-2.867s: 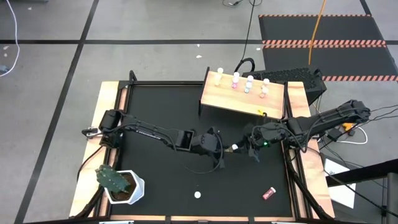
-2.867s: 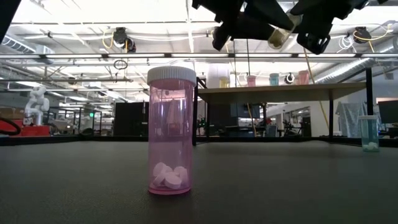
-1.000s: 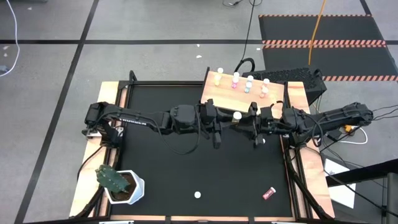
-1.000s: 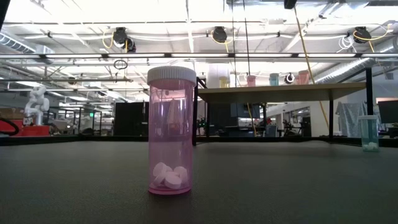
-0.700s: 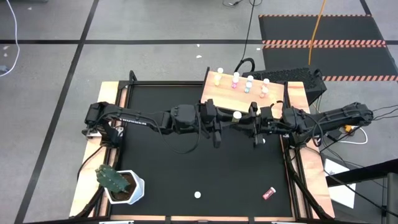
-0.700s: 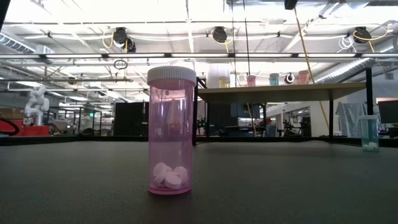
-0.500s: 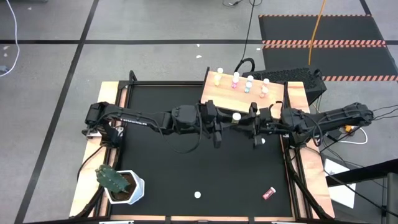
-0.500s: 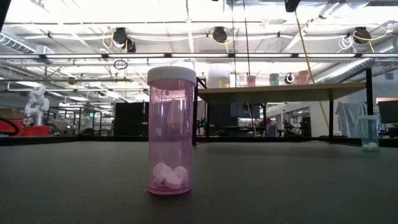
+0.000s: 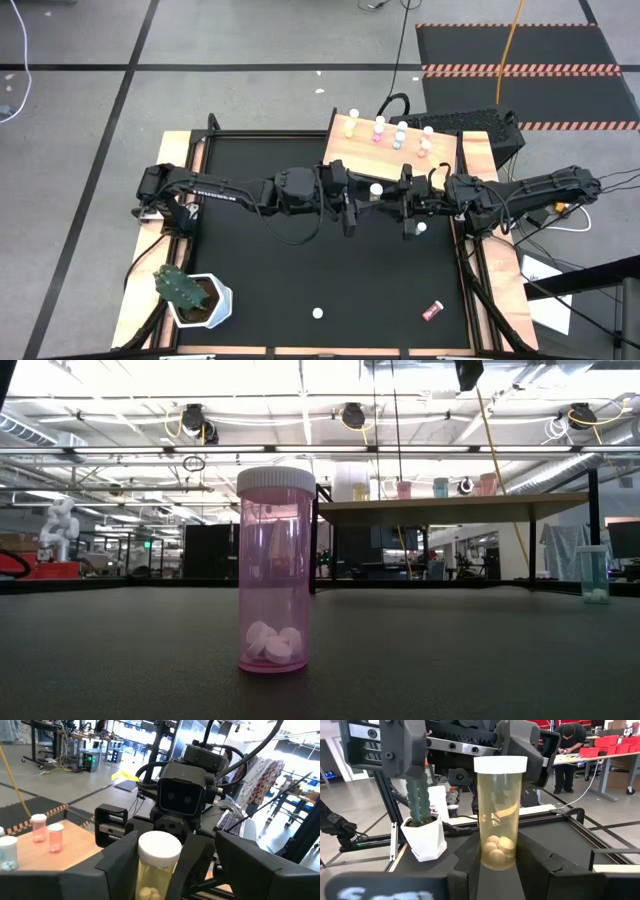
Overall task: Pick and place medicine bottles onto shelf by color
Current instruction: Put the yellow pill bottle on the shelf aligned with the other yellow pill bottles
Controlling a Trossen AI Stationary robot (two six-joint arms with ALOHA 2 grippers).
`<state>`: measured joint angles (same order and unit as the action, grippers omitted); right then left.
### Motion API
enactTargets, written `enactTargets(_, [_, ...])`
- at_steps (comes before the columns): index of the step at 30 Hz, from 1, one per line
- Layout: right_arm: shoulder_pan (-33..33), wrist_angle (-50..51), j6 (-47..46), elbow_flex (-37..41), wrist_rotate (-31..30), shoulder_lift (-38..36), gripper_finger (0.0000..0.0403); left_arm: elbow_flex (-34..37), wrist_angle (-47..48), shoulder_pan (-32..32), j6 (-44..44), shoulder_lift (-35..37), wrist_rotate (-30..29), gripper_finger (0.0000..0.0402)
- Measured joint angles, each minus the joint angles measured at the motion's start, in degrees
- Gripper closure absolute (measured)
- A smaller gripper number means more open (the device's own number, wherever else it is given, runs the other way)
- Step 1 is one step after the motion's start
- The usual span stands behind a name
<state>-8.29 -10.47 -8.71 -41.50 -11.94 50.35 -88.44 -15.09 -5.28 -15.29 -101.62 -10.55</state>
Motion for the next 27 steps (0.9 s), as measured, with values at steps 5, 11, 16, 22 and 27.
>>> enactTargets(5, [0.00, -0.21, 0.04, 0.02, 0.07, 0.00, 0.0306, -0.02, 0.06, 0.00, 1.28, 0.00, -0.06, 0.0175])
enactTargets(11, [-0.02, -0.36, 0.17, 0.02, 0.25, -0.02, 0.0304, -0.02, 0.33, 0.22, 1.68, 0.00, -0.46, 0.0255])
enactTargets(16, [-0.02, -0.33, 0.24, 0.02, 0.25, -0.02, 0.0301, -0.04, 0.35, 0.24, 2.58, 0.02, -0.42, 0.0294])
enactTargets(22, [0.20, 1.20, 0.99, 0.02, -0.88, -0.04, 0.0267, -0.04, 0.45, 0.92, 3.25, 0.02, 0.09, 0.0267])
enactTargets(27, [0.52, 6.28, 1.17, 0.09, -10.87, -1.09, 0.0217, -0.07, 0.25, 2.21, 6.63, 0.07, -2.29, 0.0262])
